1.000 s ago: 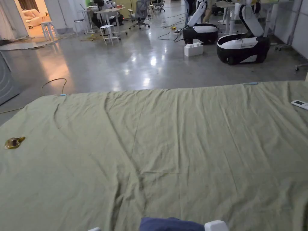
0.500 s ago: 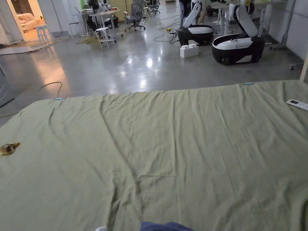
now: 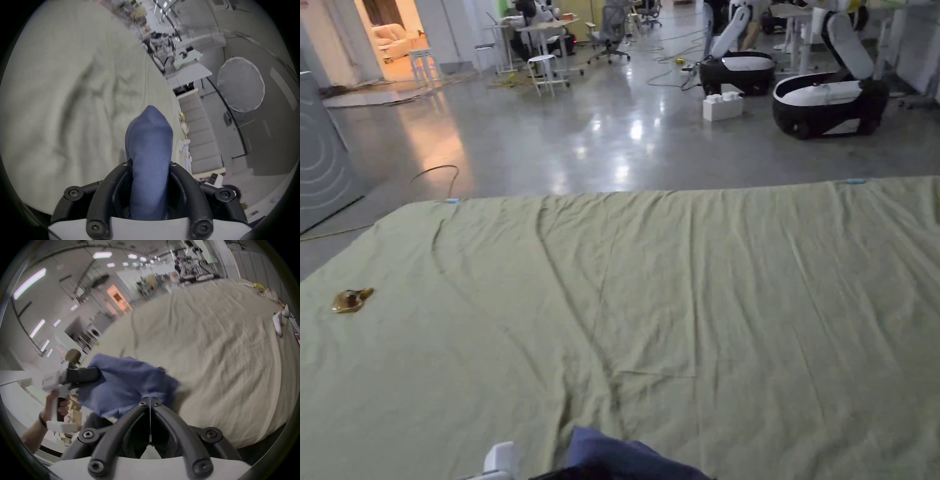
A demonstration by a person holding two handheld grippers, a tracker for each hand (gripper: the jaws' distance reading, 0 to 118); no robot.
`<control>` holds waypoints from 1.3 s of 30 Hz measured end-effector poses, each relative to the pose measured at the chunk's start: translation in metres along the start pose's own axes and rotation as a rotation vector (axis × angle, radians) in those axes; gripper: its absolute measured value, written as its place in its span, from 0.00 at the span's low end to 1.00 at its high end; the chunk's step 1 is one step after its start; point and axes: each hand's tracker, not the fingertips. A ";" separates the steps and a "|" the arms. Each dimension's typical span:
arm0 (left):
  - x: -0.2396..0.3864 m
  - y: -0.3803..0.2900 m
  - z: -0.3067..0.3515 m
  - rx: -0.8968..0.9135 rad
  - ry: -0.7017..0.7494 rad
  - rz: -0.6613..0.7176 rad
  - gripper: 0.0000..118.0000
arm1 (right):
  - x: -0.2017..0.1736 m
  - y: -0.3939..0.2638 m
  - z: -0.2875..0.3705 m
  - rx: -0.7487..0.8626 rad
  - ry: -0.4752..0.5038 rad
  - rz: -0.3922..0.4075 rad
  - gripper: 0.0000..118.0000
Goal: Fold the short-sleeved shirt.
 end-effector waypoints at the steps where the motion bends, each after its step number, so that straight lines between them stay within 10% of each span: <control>1: -0.004 0.019 0.022 0.033 0.063 -0.054 0.26 | -0.005 0.003 0.008 0.027 0.007 0.011 0.01; 11: -0.098 0.145 0.126 0.069 0.762 0.024 0.27 | 0.001 -0.016 0.035 0.006 -0.079 0.057 0.01; 15: -0.106 0.151 0.120 0.054 0.923 0.242 0.62 | 0.011 -0.017 0.034 -0.045 -0.067 0.018 0.01; 20: -0.010 0.155 0.148 0.178 1.026 -0.332 0.62 | 0.010 0.002 0.046 0.014 -0.080 0.108 0.01; 29: 0.178 0.018 0.166 0.441 0.632 -0.925 0.62 | -0.010 0.065 0.115 0.370 -0.206 0.272 0.01; 35: 0.244 -0.058 0.136 0.664 0.430 -0.895 0.62 | -0.029 0.081 0.169 0.587 -0.272 0.354 0.01; 39: 0.268 -0.086 0.111 0.784 0.589 -0.995 0.61 | -0.047 0.082 0.186 0.709 -0.344 0.456 0.01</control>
